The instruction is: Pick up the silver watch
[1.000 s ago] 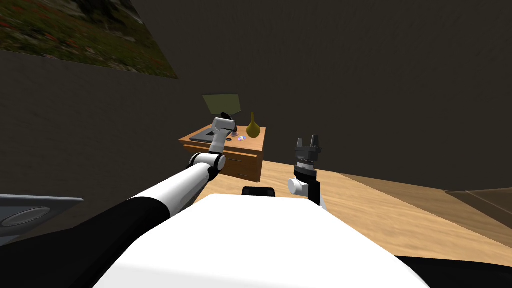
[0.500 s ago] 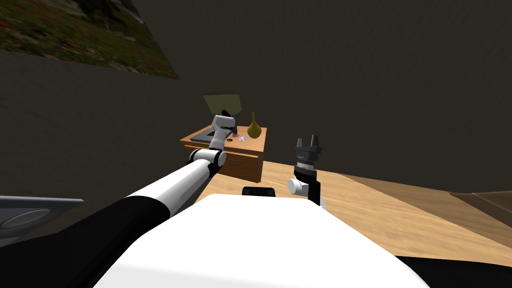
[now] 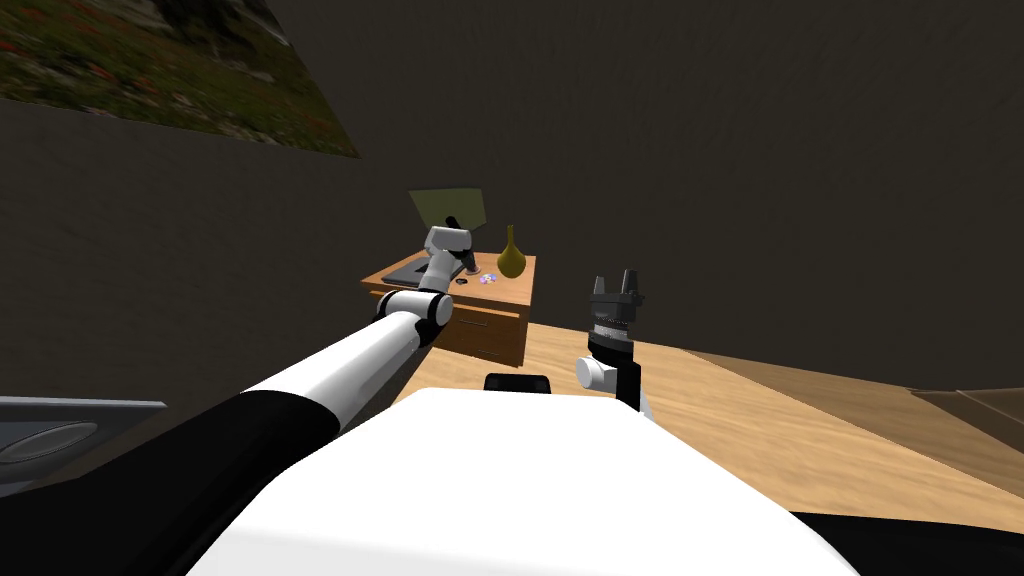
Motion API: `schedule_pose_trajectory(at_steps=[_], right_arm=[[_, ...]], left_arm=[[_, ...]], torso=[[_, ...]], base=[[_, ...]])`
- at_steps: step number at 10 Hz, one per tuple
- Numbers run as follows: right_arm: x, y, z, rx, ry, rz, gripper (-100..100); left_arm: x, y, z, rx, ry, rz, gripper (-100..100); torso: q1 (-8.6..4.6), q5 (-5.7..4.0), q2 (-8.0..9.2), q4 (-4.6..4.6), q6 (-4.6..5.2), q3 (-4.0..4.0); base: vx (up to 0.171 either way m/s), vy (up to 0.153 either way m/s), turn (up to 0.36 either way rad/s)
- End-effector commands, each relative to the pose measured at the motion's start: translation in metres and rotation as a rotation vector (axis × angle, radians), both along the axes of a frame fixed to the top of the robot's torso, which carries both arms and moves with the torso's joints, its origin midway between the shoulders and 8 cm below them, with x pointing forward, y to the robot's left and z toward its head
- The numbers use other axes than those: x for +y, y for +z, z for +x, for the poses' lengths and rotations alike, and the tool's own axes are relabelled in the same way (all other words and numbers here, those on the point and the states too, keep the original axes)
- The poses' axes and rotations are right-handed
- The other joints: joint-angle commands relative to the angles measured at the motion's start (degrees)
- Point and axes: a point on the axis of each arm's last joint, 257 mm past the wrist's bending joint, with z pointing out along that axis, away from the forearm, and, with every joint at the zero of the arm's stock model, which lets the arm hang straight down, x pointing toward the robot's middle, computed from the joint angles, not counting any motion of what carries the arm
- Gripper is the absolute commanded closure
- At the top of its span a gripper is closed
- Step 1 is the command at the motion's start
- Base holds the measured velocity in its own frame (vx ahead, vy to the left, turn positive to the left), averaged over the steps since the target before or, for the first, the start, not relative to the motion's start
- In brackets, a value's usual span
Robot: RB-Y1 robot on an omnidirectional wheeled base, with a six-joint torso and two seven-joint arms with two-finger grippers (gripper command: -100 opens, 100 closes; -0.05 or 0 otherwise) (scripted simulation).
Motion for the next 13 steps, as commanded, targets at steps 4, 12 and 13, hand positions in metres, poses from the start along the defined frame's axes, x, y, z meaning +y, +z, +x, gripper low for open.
schedule_pose_trajectory(at_steps=[4,12,13], right_arm=[[0.000,0.000,0.000,0.000,0.000,0.000,0],[0.000,0.000,0.000,0.000,0.000,0.000,0],[0.000,0.000,0.000,0.000,0.000,0.000,0]], left_arm=[[-0.006,-0.021,-0.024,0.169,0.007,-0.021,-100],[-0.018,-0.053,-0.070,0.421,-0.001,-0.050,-100],[-0.021,-0.059,-0.079,0.466,-0.004,-0.055,-100]], torso=[[0.09,0.01,-0.03,0.00,0.00,-0.01],[0.04,0.01,0.02,0.00,0.00,0.01],[0.01,0.01,0.04,0.01,0.00,0.02]], base=[[0.031,0.045,0.009],[0.024,0.042,0.008],[0.014,0.031,0.013]])
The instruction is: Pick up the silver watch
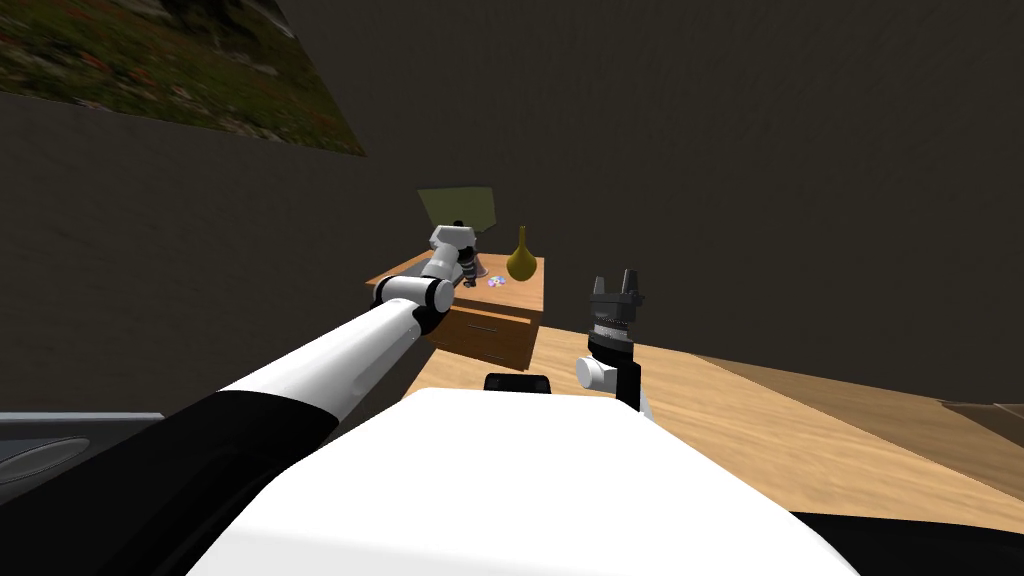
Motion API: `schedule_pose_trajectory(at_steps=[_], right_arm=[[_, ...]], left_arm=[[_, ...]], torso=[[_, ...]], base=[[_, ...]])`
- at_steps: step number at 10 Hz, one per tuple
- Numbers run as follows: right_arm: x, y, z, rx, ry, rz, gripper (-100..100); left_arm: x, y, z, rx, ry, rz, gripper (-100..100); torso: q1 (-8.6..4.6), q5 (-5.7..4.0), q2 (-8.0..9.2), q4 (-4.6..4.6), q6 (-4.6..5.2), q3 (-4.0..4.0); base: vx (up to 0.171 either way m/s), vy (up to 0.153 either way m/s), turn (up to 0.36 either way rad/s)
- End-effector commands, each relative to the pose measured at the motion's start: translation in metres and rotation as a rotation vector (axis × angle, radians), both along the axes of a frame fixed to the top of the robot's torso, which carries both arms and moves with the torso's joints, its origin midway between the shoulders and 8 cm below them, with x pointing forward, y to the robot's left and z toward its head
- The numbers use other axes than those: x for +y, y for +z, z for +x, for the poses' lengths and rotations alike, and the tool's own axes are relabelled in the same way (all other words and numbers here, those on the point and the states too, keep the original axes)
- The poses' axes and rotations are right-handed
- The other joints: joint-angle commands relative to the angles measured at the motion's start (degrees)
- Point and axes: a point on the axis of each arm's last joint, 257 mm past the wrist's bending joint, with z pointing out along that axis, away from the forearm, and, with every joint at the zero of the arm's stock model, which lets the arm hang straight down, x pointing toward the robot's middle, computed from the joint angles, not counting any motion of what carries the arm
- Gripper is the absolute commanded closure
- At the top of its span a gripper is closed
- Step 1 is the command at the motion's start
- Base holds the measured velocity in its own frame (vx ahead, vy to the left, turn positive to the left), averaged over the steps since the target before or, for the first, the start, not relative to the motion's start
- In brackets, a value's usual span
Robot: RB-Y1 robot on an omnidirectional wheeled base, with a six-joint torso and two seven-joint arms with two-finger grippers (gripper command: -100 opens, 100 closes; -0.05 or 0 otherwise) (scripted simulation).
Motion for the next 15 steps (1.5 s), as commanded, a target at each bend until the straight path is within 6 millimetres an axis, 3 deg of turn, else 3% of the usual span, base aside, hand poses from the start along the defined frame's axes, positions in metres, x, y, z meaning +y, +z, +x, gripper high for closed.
schedule_pose_trajectory(at_steps=[1,4,5,6,7,11,12,15], right_arm=[[0.000,0.000,0.000,0.000,0.000,0.000,0],[0.000,0.000,0.000,0.000,0.000,0.000,0],[0.000,0.000,0.000,0.000,0.000,0.000,0],[0.000,0.000,0.000,0.000,0.000,0.000,0],[0.000,0.000,0.000,0.000,0.000,0.000,0],[0.000,0.000,0.000,0.000,0.000,0.000,0],[0.000,0.000,0.000,0.000,0.000,0.000,0],[0.000,0.000,0.000,0.000,0.000,0.000,0]], left_arm=[[-0.001,-0.002,-0.006,0.029,-0.002,-0.003,-100],[-0.004,-0.018,-0.025,0.115,-0.006,-0.012,-100],[-0.004,-0.015,-0.020,0.098,-0.006,-0.010,-100],[-0.004,-0.015,-0.021,0.103,-0.006,-0.011,0],[-0.017,-0.027,-0.021,0.102,-0.003,-0.009,-100],[-0.024,-0.033,-0.022,0.103,-0.002,-0.009,-100],[-0.024,-0.033,-0.021,0.102,-0.001,-0.009,100],[-0.024,-0.034,-0.022,0.104,0.003,-0.012,100]], torso=[[0.00,0.00,0.00,0.00,0.00,0.00],[0.00,0.00,-0.01,0.00,0.01,-0.01],[0.01,0.01,0.01,0.00,0.00,0.00],[-0.05,-0.01,0.04,0.01,0.01,0.02],[-0.11,-0.02,0.05,0.01,0.01,0.03],[0.07,0.02,0.02,0.01,0.00,0.01],[-0.04,0.00,0.04,0.01,0.00,0.03],[-0.15,-0.08,0.06,0.03,0.07,0.04]], base=[[0.011,0.029,0.005],[0.016,0.034,0.014],[0.002,0.016,0.001],[0.000,0.000,0.000],[0.010,0.052,-0.015],[0.008,0.054,-0.010],[0.000,0.000,0.000],[0.000,0.000,0.004]])
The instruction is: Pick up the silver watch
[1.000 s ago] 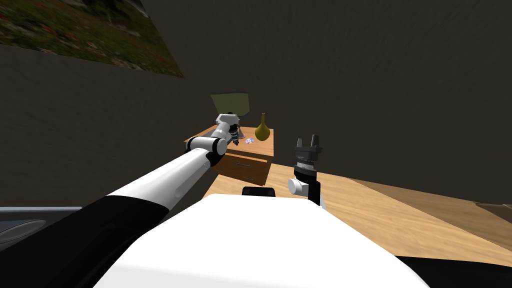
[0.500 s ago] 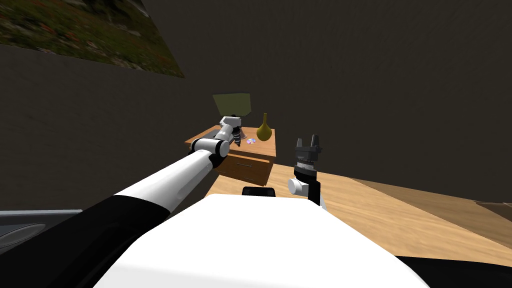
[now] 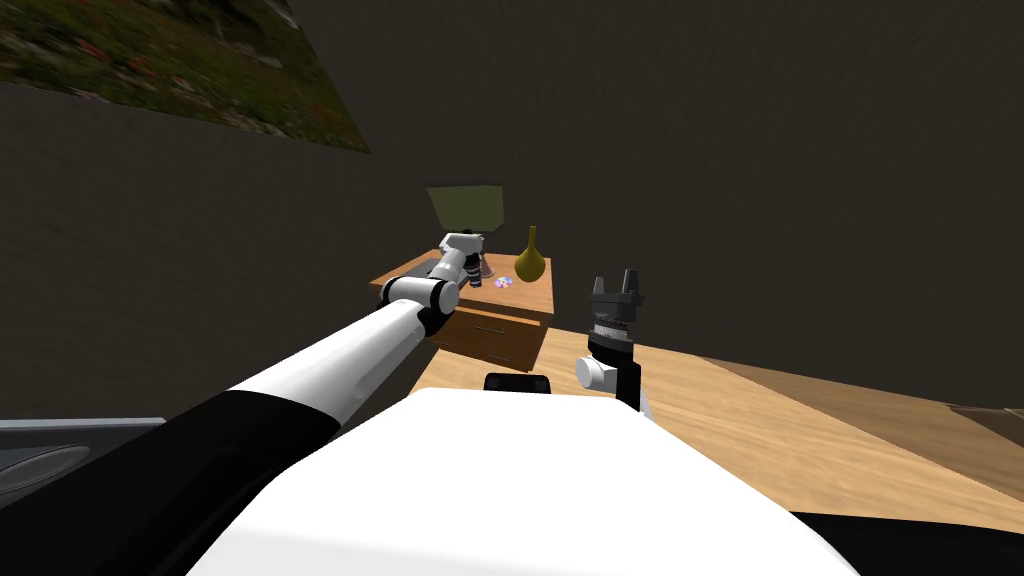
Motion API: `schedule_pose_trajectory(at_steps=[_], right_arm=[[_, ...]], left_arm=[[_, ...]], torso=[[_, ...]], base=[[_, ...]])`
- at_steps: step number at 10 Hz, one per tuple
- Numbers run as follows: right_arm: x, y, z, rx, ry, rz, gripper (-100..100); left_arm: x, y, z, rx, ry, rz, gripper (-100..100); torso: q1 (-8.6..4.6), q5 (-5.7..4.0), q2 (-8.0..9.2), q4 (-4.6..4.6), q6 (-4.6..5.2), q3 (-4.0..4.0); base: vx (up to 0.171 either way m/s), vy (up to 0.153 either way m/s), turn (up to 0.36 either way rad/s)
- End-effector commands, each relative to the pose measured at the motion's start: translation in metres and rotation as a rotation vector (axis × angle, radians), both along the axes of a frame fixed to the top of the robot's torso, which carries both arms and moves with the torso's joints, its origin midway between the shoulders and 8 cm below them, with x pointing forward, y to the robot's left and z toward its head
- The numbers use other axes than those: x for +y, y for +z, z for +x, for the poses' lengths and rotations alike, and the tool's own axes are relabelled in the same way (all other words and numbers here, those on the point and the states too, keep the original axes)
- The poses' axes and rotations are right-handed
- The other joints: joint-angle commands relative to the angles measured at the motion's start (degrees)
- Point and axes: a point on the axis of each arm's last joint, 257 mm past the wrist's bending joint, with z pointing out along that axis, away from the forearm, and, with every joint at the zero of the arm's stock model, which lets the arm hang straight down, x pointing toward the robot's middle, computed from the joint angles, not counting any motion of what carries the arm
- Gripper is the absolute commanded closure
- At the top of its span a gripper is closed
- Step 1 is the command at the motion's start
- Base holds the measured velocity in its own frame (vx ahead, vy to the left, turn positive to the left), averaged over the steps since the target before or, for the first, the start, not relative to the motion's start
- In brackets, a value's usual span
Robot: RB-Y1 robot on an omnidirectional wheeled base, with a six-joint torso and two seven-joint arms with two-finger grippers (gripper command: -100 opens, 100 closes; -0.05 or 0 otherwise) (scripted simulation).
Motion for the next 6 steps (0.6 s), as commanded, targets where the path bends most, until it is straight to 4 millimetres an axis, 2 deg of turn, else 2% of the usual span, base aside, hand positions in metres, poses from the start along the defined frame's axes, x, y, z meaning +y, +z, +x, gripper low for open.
schedule_pose_trajectory(at_steps=[1,2,3,4,5,6], right_arm=[[0.000,0.000,0.000,0.000,0.000,0.000,0],[0.000,0.000,0.000,0.000,0.000,0.000,0],[0.000,0.000,0.000,0.000,0.000,0.000,0],[0.000,0.000,0.000,0.000,0.000,0.000,0],[0.000,0.000,0.000,0.000,0.000,0.000,0],[0.000,0.000,0.000,0.000,0.000,0.000,0]], left_arm=[[0.000,0.000,0.000,0.000,0.000,0.000,100],[0.000,0.000,0.000,0.001,0.002,-0.001,0],[0.012,0.012,0.001,-0.003,-0.009,0.003,100],[0.017,0.017,0.001,-0.003,-0.010,0.002,100],[0.011,0.014,0.001,-0.004,-0.006,0.001,100],[0.012,0.014,0.001,-0.002,-0.008,0.001,0]], torso=[[0.00,0.00,0.00,0.00,0.00,0.00],[-0.01,-0.01,0.01,0.00,0.03,0.01],[-0.01,-0.02,0.01,0.00,0.05,0.01],[-0.19,-0.07,0.05,0.05,0.05,0.05],[-0.43,-0.13,0.09,0.06,0.07,0.08],[-0.33,-0.12,0.08,0.05,0.08,0.07]], base=[[0.000,0.000,0.000],[0.000,0.000,0.000],[-0.013,-0.056,-0.002],[-0.013,-0.118,0.015],[-0.004,-0.058,0.014],[-0.001,-0.009,-0.005]])
